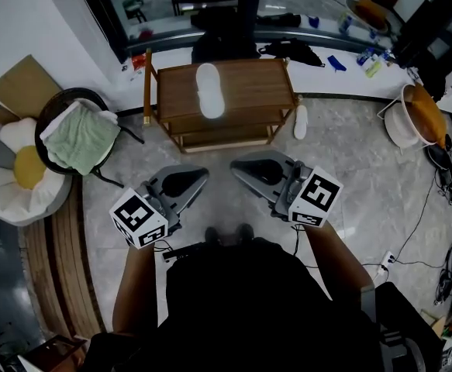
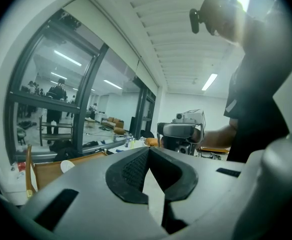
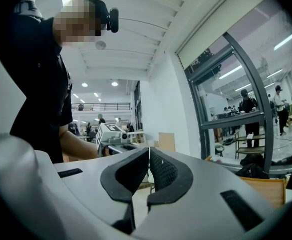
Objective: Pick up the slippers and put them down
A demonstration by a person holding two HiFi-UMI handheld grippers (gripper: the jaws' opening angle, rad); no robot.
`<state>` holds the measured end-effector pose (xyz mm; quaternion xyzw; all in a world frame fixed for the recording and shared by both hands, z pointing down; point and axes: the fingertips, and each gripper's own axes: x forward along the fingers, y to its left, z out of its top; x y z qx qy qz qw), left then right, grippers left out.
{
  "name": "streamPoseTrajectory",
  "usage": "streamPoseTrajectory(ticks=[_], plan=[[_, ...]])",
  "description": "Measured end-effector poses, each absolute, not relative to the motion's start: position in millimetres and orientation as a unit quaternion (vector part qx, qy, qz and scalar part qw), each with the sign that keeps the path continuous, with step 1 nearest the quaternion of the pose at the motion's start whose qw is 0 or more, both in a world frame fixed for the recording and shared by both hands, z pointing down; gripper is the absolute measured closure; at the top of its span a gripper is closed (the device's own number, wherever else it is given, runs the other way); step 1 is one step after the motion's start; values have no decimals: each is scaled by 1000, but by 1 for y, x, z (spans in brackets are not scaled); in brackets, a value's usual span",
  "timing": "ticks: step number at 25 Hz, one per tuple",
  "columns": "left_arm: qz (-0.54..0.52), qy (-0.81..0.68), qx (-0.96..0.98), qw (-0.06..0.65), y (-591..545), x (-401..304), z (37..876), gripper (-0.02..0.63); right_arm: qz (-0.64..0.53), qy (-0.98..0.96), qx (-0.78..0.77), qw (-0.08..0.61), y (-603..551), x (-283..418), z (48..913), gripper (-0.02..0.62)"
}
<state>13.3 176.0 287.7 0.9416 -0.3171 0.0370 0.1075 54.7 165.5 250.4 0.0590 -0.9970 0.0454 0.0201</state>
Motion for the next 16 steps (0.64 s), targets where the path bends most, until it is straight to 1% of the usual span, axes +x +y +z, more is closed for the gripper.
streamPoseTrajectory(ticks=[16], plan=[[39, -317, 942, 106, 179, 10, 291, 594, 49, -996, 79, 4, 161, 54, 246, 569]])
